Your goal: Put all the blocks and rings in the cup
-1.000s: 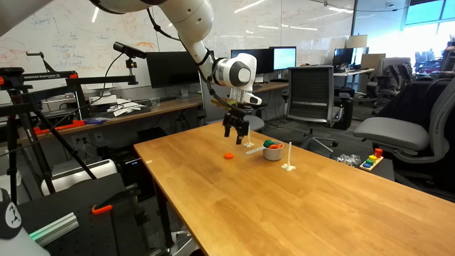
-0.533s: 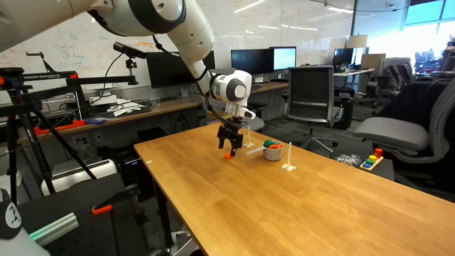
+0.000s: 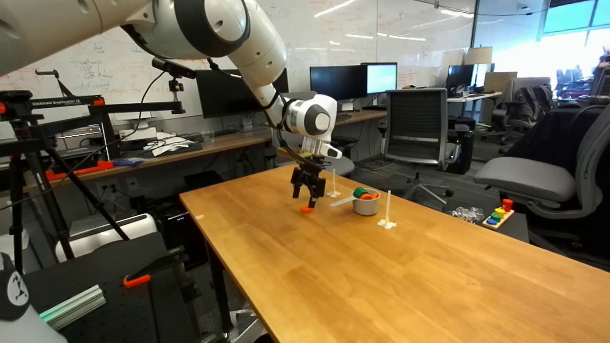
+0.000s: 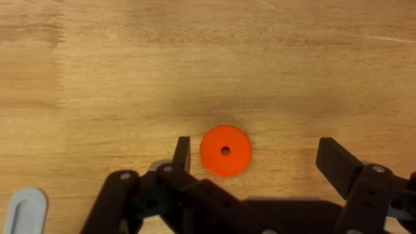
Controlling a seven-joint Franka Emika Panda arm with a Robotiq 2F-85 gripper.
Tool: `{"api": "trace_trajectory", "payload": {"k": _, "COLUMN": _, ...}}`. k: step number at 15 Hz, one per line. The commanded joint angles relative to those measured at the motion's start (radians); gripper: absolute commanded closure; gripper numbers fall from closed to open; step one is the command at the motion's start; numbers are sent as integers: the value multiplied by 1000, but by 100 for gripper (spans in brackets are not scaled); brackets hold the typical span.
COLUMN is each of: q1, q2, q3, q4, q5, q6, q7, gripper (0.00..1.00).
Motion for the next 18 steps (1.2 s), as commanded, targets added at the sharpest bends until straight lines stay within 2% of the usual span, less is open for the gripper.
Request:
{"api": "trace_trajectory", "payload": {"k": 1, "q1": -3, "q2": 33, "q3": -6, "q4": 74, "q5": -11, "q6": -62, "q7": -7, "gripper": 0}}
{"api": "trace_trajectory", "payload": {"k": 12, "q1": -7, "q2": 87, "q3": -10, "q4": 137, "q5": -13, "q6": -111, "q7": -14, "gripper": 0}}
{"api": "trace_trajectory", "payload": {"k": 13, "q1": -5, "q2": 87, "q3": -14, "q4": 140, "q5": -18, "q6": -113, "q7": -13, "gripper": 25}}
{"api": "trace_trajectory", "payload": {"k": 15, "q1": -5, "q2": 89, "q3": -16, "q4": 147, "q5": -20, "q6": -113, "q7": -11, "gripper": 34}}
{"api": "trace_trajectory", "payload": {"k": 18, "q1": -4, "q2": 87, "q3": -16, "q4": 157, "q5": -21, "q6": -117, "q7": -12, "gripper": 58}}
